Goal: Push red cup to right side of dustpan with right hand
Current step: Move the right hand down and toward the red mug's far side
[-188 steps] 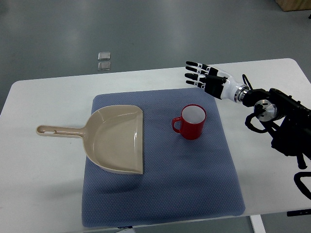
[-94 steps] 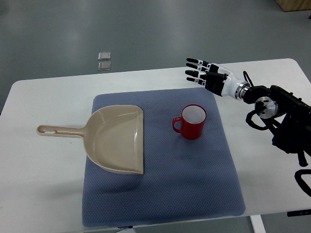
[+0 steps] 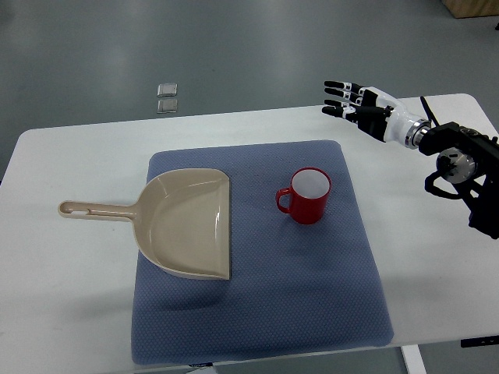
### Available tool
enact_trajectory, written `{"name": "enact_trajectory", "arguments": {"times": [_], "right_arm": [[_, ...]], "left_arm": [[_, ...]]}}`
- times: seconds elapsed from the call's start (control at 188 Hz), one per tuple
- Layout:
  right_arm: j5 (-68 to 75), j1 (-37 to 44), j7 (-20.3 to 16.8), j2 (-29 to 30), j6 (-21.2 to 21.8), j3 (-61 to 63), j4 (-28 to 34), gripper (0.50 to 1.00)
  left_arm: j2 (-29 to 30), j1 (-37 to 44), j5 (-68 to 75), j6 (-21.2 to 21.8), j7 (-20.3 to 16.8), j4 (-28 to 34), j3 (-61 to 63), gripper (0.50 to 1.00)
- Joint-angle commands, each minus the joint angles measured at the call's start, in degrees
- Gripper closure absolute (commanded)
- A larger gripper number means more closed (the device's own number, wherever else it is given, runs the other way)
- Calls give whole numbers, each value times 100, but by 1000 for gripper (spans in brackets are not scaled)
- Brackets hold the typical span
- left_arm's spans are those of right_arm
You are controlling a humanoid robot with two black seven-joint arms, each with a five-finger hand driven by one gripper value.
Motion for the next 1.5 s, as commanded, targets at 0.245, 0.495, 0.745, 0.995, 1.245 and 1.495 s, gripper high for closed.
{"name": "enact_trajectory", "arguments": {"times": [0.245,0.495,0.745,0.995,1.245,1.495], "right_arm": [[-1206,-44,898,-448,8,18,16,564],[-1215,-290,1838,-501,44,-79,16,562],[-1224,-238,2480,-694,52,-843,25,564],[-1215,-237,2728,-976,351,-1467,341,564],[-1215,-229,2728,-1327,861,-2030,719,562],[-1373,-246,2728,-1494,872,-2135,799,562]], "left_arm": [[0,0,0,0,-4,1,0,500],[0,0,0,0,-4,1,-8,500],[0,0,0,0,-4,1,0,500],[0,0,0,0,-4,1,0,500],[0,0,0,0,-4,1,0,500],[0,0,0,0,-4,1,0,500]]}}
